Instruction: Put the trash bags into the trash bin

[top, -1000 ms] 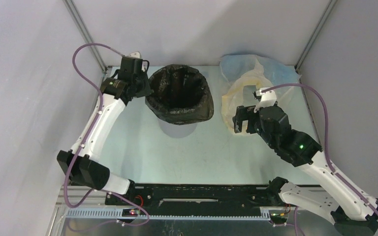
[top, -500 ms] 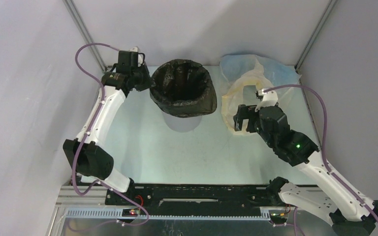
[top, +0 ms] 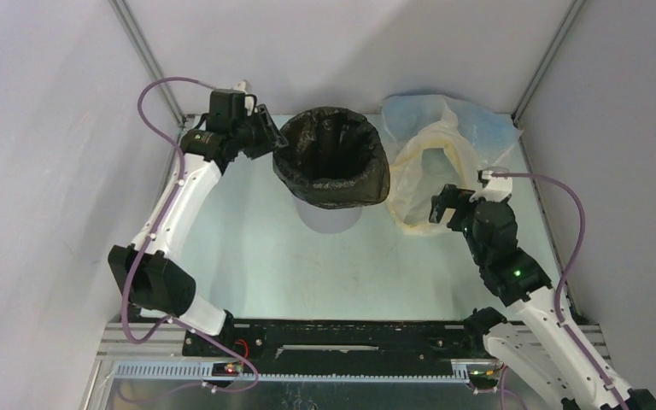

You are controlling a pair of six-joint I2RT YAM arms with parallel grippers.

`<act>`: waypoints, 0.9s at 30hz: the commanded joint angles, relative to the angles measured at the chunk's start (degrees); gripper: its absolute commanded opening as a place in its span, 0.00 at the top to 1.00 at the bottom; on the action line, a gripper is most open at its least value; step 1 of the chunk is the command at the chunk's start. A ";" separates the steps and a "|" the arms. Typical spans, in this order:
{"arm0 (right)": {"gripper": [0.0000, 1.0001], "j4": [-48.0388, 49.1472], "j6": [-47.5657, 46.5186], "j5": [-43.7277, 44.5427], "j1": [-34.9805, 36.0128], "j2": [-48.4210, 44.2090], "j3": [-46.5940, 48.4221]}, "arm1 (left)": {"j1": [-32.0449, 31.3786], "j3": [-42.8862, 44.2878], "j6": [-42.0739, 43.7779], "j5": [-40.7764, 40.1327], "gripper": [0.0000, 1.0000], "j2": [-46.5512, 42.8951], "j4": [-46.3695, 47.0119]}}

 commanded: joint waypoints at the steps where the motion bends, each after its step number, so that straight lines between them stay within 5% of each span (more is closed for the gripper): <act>1: 0.00 12.48 -3.88 -1.17 -2.18 -3.67 -5.50 | 0.00 -0.18 0.38 0.23 0.46 -5.71 2.26; 7: 0.00 17.08 -10.54 -0.62 -2.33 -3.69 -8.22 | 0.17 -4.85 0.50 -11.25 0.01 -14.34 2.21; 16: 0.00 22.53 -15.46 1.07 -5.24 -0.17 -11.75 | 0.44 -27.90 2.13 -26.67 0.00 -36.64 16.68; 22: 0.06 41.51 -18.28 -12.34 -12.43 -0.71 -24.06 | 0.44 -42.28 4.42 -37.74 0.00 -47.69 28.15; 27: 0.02 57.50 -21.56 -11.80 -14.08 7.25 -29.91 | 0.34 -50.65 2.81 -43.61 0.00 -50.76 32.46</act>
